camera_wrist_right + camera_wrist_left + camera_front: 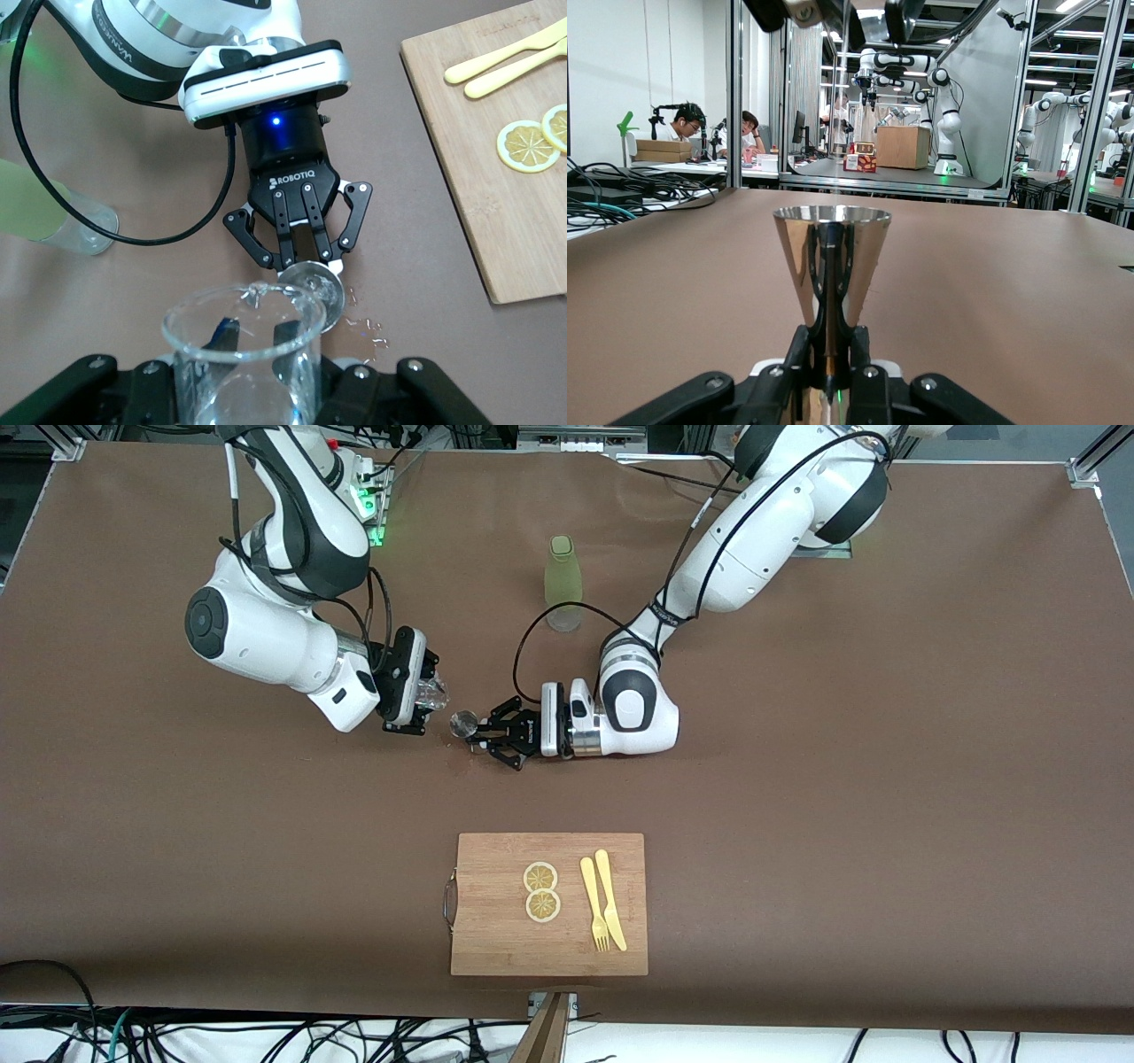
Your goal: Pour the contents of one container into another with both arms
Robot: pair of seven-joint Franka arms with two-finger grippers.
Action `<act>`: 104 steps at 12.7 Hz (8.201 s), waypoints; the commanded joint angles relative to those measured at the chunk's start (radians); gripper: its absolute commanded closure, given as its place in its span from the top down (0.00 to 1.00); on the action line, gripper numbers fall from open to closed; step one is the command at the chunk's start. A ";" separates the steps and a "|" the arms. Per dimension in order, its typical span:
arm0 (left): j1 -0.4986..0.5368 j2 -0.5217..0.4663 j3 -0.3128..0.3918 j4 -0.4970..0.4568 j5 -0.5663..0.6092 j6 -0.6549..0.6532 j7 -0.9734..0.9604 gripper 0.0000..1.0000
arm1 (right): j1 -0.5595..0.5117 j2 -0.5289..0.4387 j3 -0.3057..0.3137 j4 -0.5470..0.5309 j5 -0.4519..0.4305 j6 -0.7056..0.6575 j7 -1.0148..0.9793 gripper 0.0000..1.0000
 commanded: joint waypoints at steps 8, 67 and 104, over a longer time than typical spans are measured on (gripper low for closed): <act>0.013 -0.048 0.004 -0.050 -0.040 0.007 0.041 0.00 | -0.044 -0.009 0.005 -0.028 0.298 0.023 -0.255 0.23; 0.754 -0.287 0.702 -0.146 1.161 -1.081 -0.407 1.00 | -0.010 -0.078 -0.736 0.071 -0.019 -0.479 0.001 1.00; 0.585 -0.935 0.216 -0.043 1.895 -0.888 -2.312 1.00 | 0.083 -0.230 -0.548 0.331 -0.417 -0.620 1.214 1.00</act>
